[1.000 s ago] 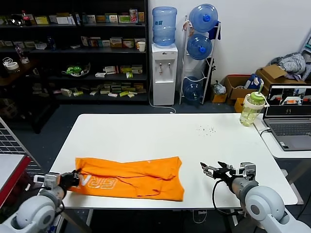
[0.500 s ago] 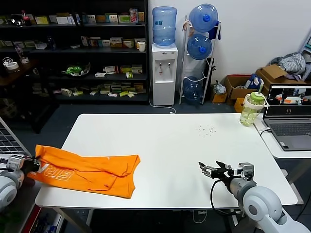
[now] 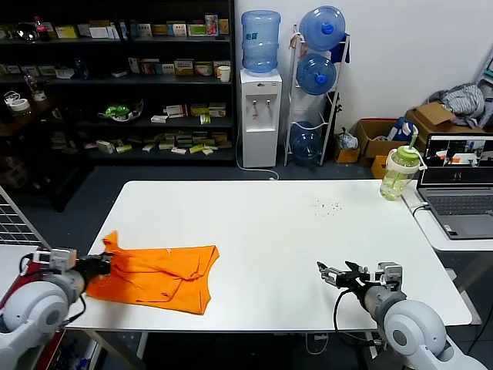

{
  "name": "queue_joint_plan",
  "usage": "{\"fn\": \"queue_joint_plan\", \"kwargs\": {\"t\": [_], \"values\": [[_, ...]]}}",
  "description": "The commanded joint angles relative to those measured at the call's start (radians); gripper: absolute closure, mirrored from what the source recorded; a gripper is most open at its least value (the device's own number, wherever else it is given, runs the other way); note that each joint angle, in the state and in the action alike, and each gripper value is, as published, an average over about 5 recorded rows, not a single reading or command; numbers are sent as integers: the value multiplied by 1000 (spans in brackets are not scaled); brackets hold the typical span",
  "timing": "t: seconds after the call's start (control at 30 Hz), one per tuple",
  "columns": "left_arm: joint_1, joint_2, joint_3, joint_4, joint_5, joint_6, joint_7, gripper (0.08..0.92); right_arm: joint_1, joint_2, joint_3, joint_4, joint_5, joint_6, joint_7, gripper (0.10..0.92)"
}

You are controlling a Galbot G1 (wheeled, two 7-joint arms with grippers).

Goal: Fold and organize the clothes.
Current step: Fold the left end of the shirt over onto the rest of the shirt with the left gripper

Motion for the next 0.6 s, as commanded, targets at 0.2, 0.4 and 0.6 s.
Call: {"fn": "queue_joint_plan", "kwargs": {"t": [0.2, 0.4, 0.6], "values": [[-162, -208, 217, -194, -108, 56, -176, 892, 30, 26, -37, -19, 0, -7, 20, 203], [-186, -229, 252, -169, -91, 54, -189, 892, 33, 26, -39, -24, 2, -6, 17, 203], [-197, -243, 267, -160, -90, 58, -192, 889, 29, 23, -34, -24, 2, -6, 14, 203]]}}
